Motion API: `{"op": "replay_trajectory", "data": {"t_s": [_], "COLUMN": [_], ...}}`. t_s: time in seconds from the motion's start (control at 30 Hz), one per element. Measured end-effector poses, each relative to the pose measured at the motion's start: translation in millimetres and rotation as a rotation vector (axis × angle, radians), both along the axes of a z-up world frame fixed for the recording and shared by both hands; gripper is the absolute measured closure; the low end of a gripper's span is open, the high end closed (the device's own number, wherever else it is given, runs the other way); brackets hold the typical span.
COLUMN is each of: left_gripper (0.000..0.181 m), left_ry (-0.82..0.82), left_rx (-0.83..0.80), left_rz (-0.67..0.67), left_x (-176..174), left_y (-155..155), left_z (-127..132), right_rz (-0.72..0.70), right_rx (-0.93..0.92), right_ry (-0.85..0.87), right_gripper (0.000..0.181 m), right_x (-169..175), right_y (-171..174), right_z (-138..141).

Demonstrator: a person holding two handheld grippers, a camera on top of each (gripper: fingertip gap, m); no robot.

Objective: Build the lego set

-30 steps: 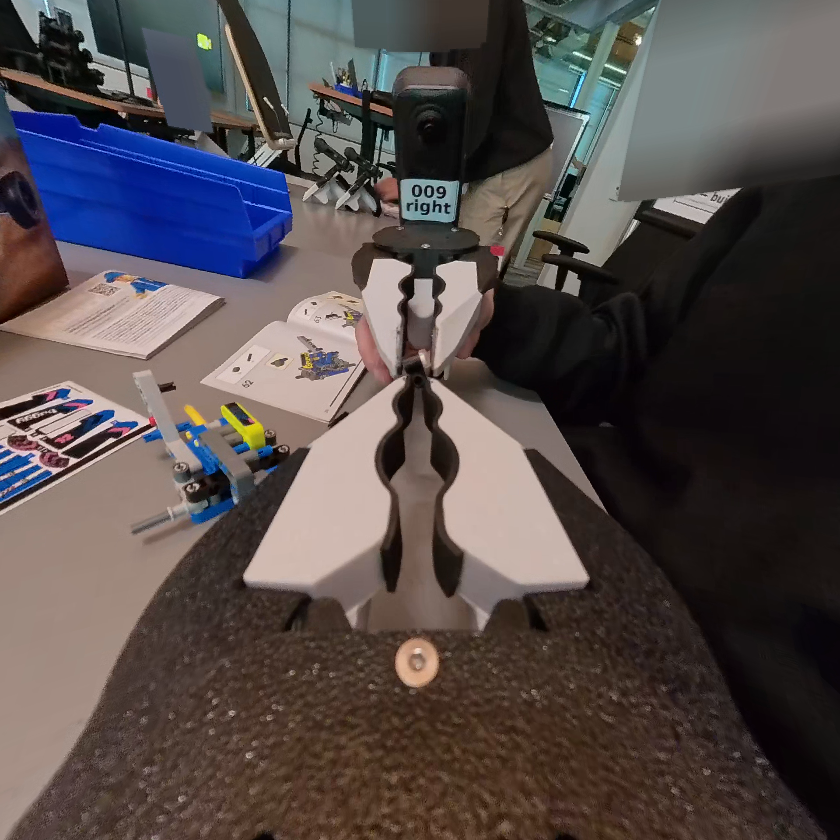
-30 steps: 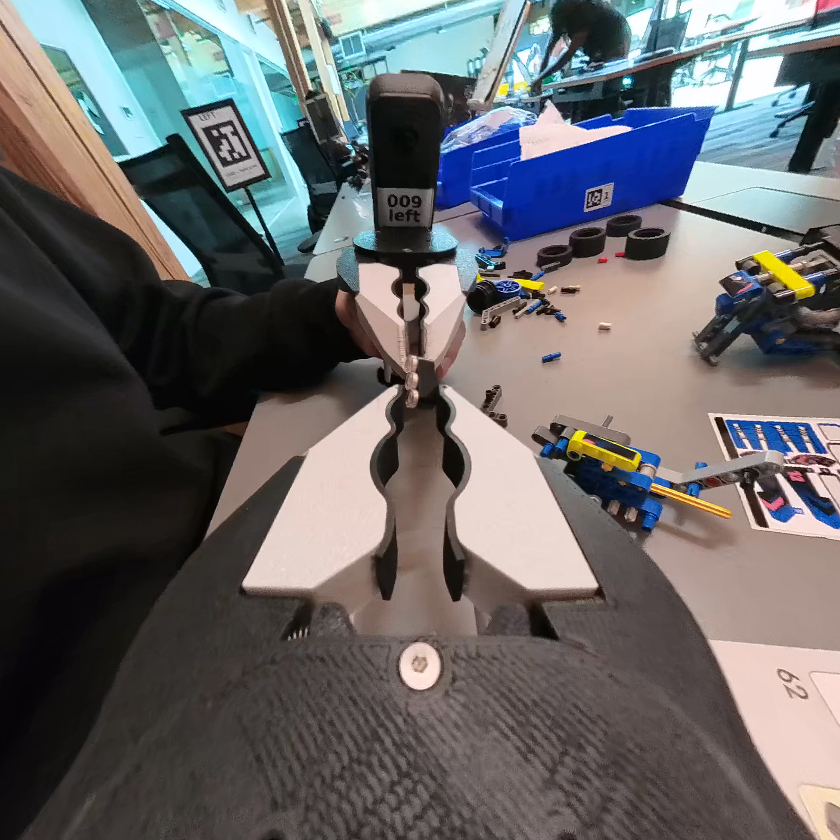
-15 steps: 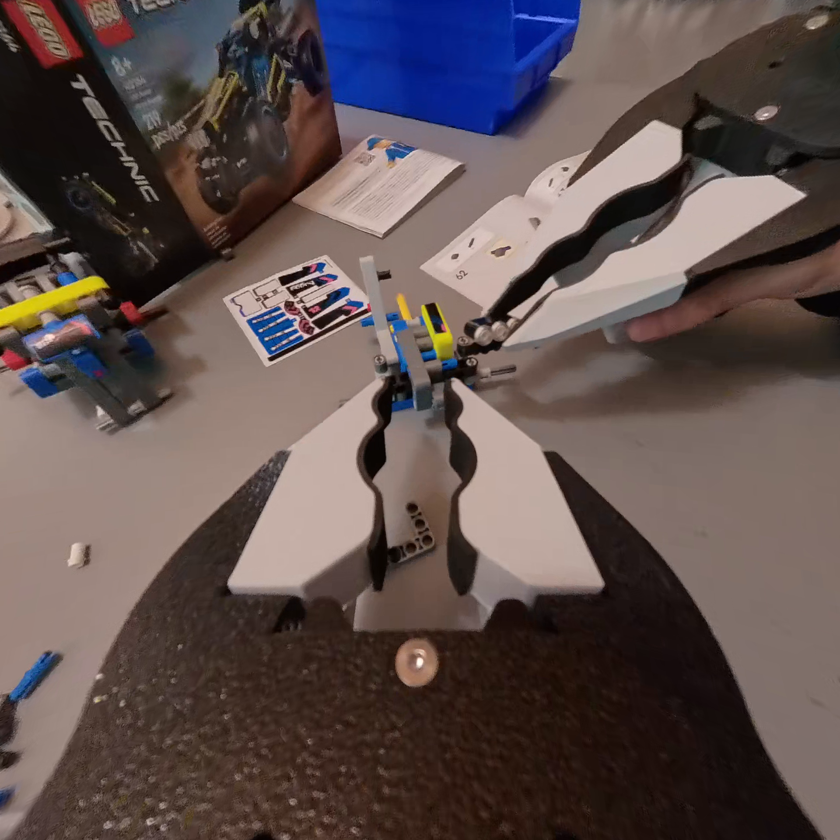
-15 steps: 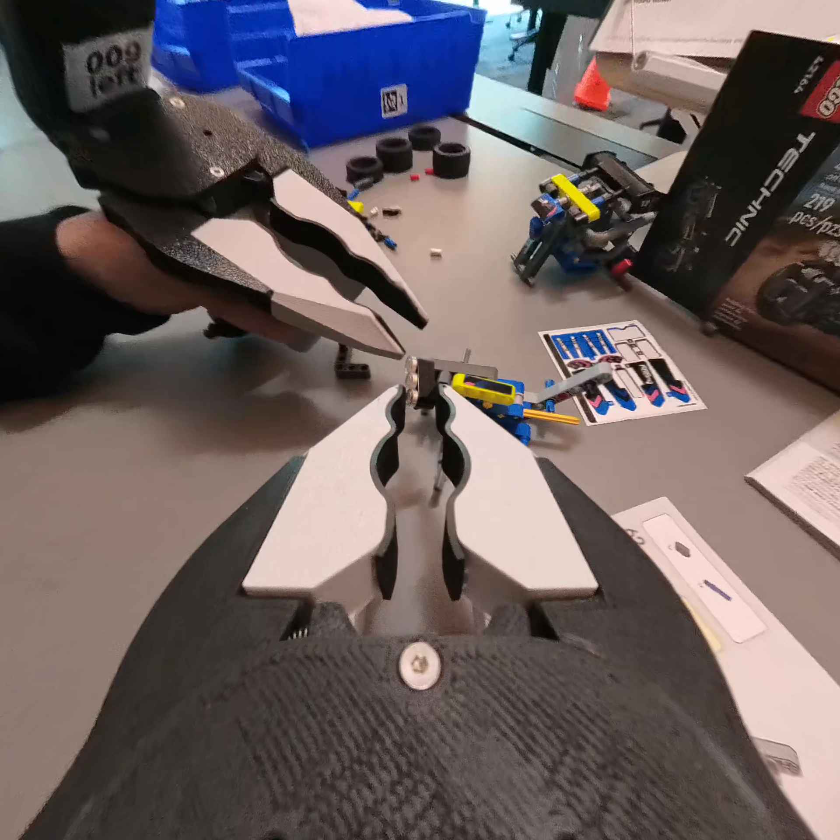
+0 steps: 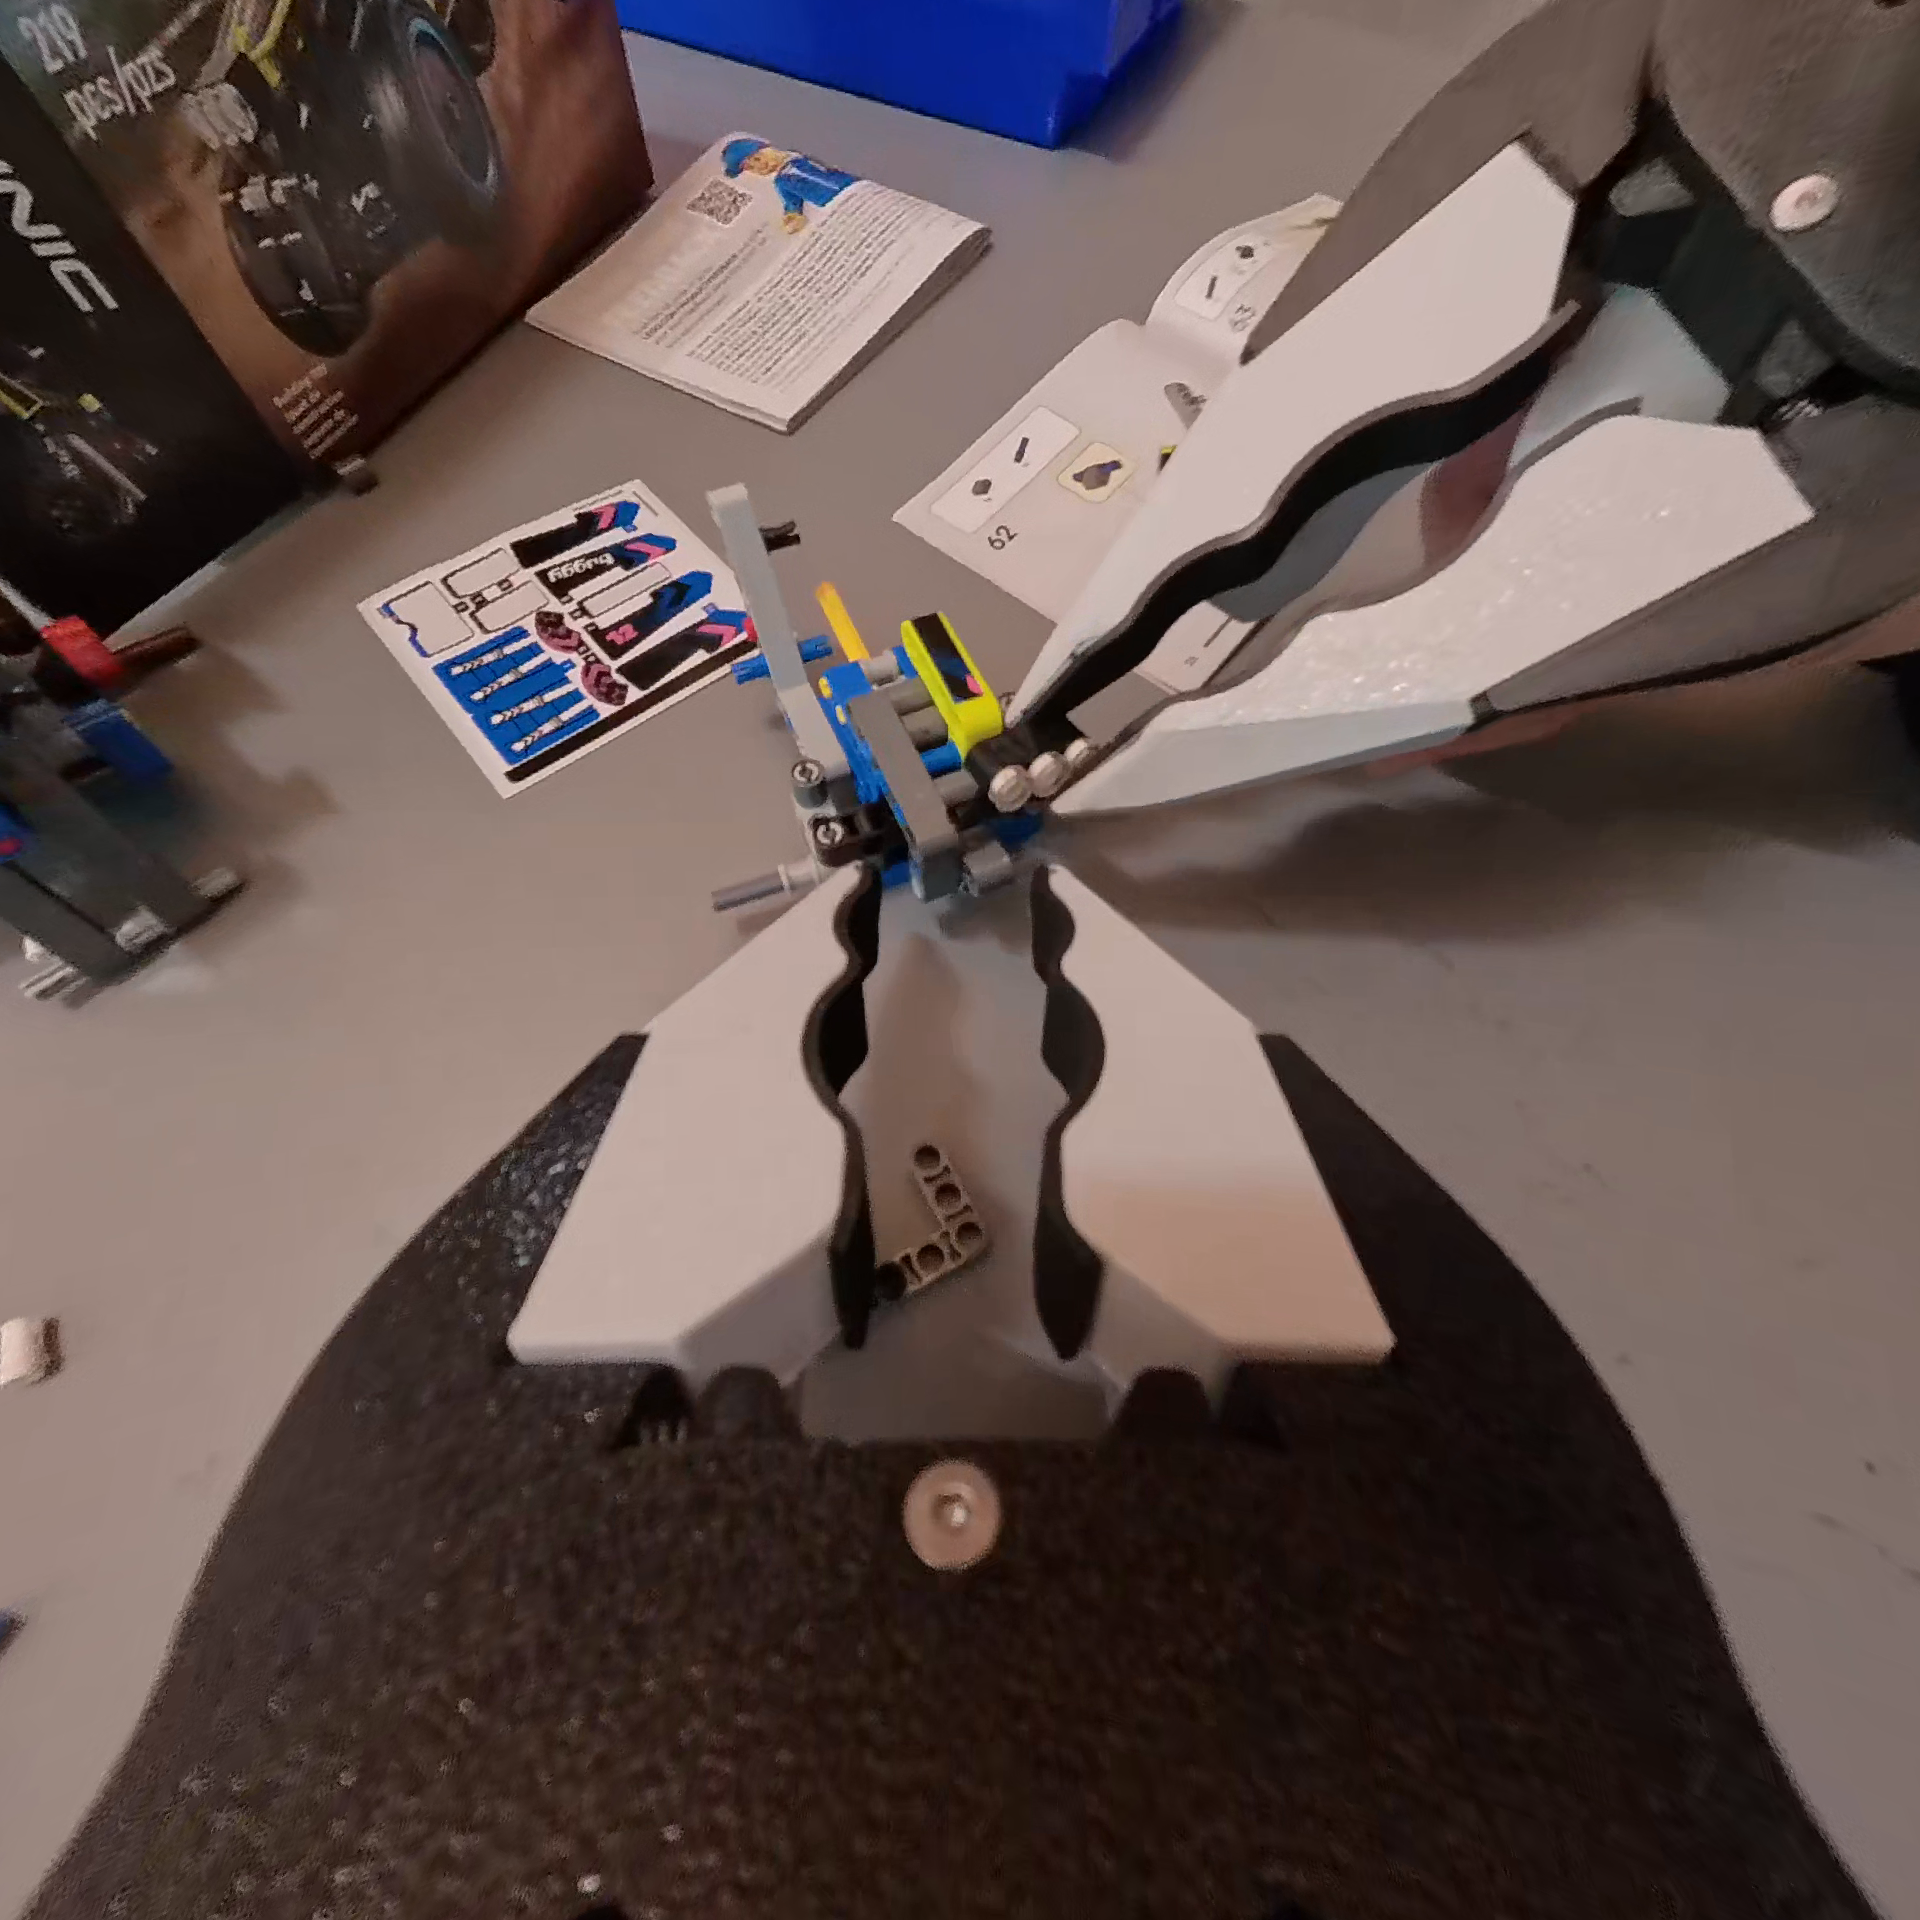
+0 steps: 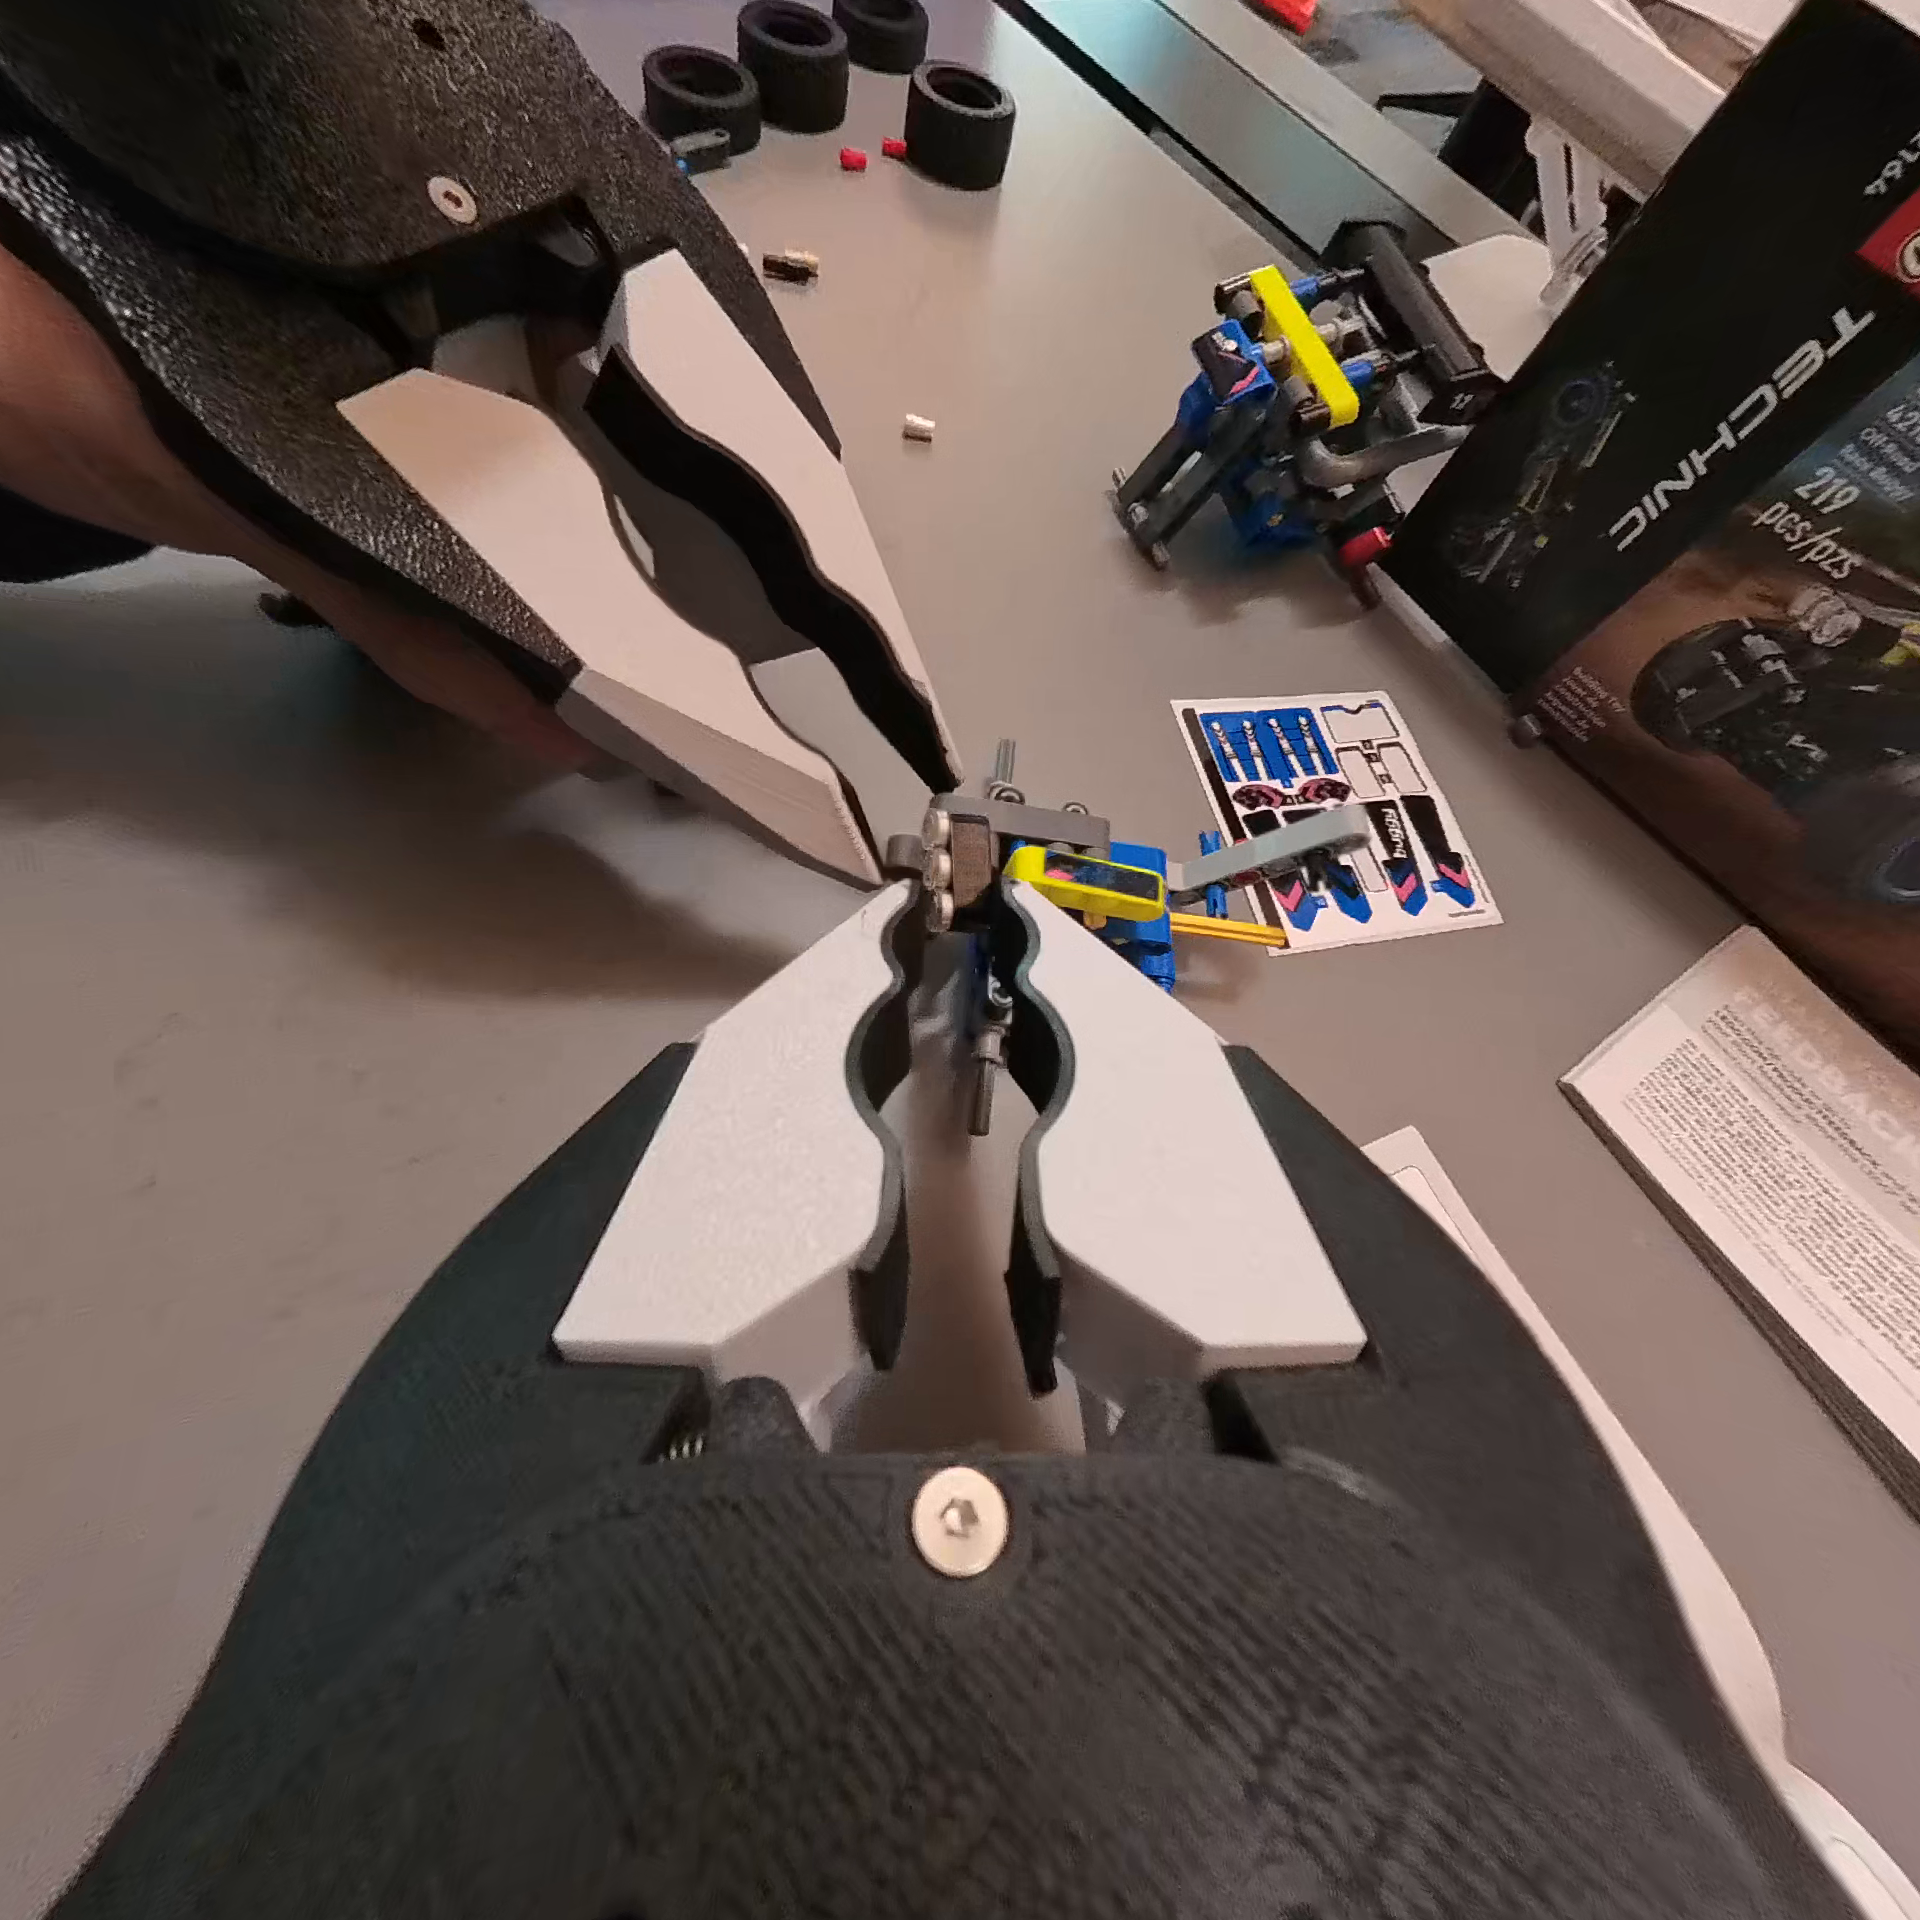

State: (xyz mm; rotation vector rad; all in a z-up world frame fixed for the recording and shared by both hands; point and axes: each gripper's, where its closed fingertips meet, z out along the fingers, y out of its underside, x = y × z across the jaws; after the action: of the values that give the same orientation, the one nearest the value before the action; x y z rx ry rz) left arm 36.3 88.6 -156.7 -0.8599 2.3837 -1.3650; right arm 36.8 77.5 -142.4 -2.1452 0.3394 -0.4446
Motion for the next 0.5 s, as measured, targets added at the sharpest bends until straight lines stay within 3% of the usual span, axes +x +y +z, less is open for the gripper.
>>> {"op": "replay_trajectory", "data": {"t_s": [0.2, 0.5], "left_gripper": [0.154, 0.160], "left_ry": [-0.035, -0.070], "left_rx": [0.029, 0.098], "left_rz": [0.082, 0.088], "left_x": [1.9, 9.4], "left_y": [-3.3, -6.1], "left_z": [0.0, -4.7], "right_rz": [-0.008, -0.006], "right_rx": [-0.026, -0.066], "right_ry": [0.000, 0.029], "right_gripper": [0.170, 0.170], "right_x": [1.3, 0.1], "right_y": [-0.4, -2.3], "right_z": [-1.8, -5.9]}}
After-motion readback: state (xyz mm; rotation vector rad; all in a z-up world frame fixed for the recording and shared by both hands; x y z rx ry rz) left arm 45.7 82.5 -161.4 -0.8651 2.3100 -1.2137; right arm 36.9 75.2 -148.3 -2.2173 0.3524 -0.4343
